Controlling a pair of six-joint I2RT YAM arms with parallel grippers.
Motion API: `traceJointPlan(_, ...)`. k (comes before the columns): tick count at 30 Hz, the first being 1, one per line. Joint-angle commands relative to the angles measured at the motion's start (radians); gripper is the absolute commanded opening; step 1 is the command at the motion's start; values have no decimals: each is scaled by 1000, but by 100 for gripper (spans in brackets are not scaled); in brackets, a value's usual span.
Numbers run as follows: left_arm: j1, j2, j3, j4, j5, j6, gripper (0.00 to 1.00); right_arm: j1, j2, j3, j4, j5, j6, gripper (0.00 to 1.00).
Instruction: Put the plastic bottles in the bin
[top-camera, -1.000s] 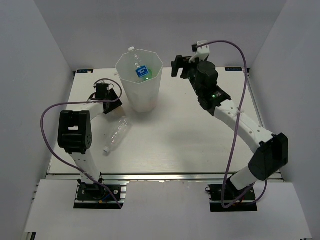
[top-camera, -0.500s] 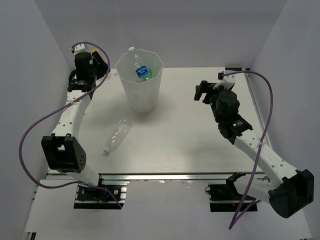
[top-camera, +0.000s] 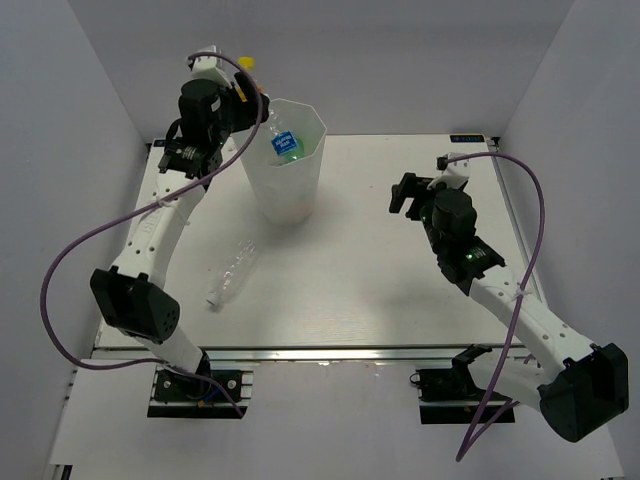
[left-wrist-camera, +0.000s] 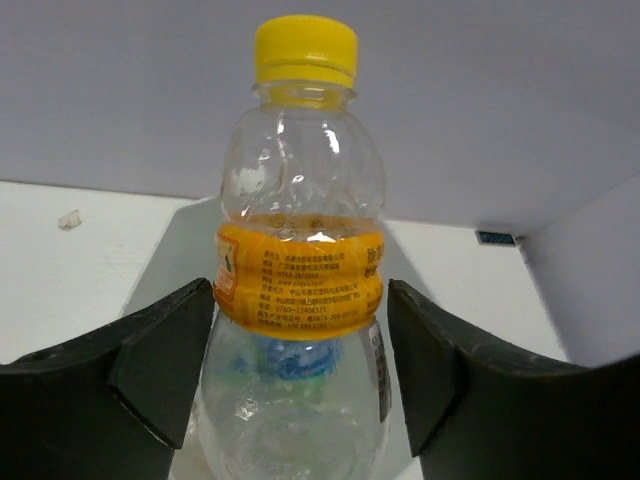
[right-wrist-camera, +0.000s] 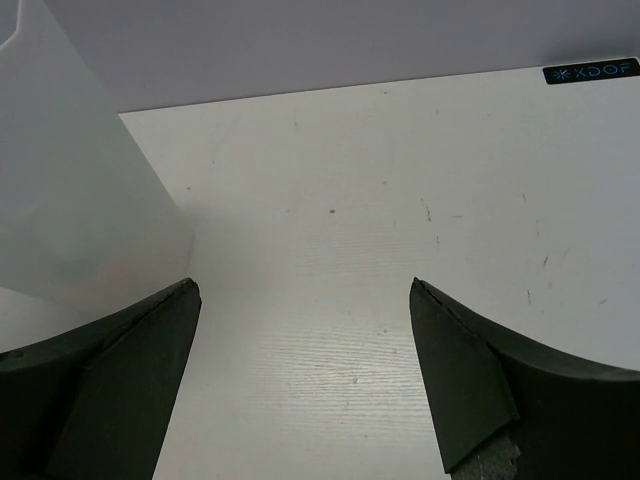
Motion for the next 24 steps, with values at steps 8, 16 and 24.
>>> traceJointPlan(8,4,79,150,-155,128,64,98,-20,-19,-17,22,11,-11,89)
traceJointPlan(16,4,-111,-105,-140,58,69,98,-37,-39,-80,118,-62,-10,89)
traceJointPlan(24,13,-480,-556,-159,-229,-138,98,-86,-15,-79,140,-173,13,89)
